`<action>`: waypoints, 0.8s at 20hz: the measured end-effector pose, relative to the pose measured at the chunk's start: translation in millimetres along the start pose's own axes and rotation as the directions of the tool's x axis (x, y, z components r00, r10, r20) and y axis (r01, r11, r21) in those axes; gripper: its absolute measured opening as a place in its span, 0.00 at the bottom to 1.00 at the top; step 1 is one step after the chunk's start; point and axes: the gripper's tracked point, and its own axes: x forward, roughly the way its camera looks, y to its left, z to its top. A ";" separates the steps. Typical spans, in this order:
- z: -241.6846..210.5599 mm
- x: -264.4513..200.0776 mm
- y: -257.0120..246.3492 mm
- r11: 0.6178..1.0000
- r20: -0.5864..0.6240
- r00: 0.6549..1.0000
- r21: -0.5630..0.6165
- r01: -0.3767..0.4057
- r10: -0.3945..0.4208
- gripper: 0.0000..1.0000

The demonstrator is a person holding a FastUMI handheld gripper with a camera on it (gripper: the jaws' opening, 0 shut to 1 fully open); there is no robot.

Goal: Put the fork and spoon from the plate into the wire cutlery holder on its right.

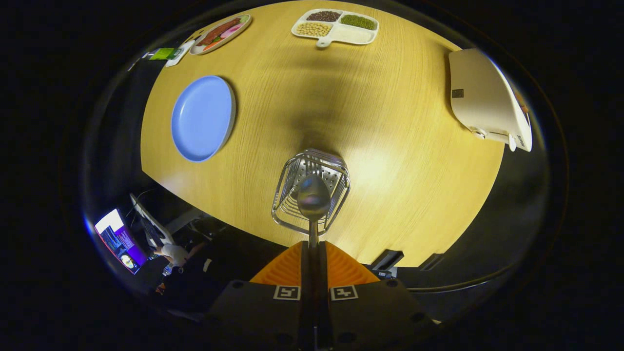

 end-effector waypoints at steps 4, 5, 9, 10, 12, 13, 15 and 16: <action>12.3 11.4 2.4 1.000 -0.043 0.999 0.007 0.009 -0.009 0.08; 14.0 13.8 2.4 1.000 -0.054 0.998 0.006 0.016 -0.015 0.08; 20.2 17.9 2.8 1.000 -0.054 0.998 -0.005 0.031 -0.031 0.10; 21.3 18.4 3.6 1.000 -0.045 0.999 -0.005 0.027 -0.027 0.10; 24.1 17.5 5.1 1.000 -0.019 1.000 -0.011 0.019 -0.019 0.11; 23.7 16.1 4.2 0.999 0.000 1.000 -0.026 0.020 -0.020 0.15; 22.3 14.1 6.0 0.999 0.053 0.998 -0.044 0.016 -0.014 0.25; 22.8 9.7 7.7 0.999 0.093 0.996 -0.048 0.007 -0.003 0.31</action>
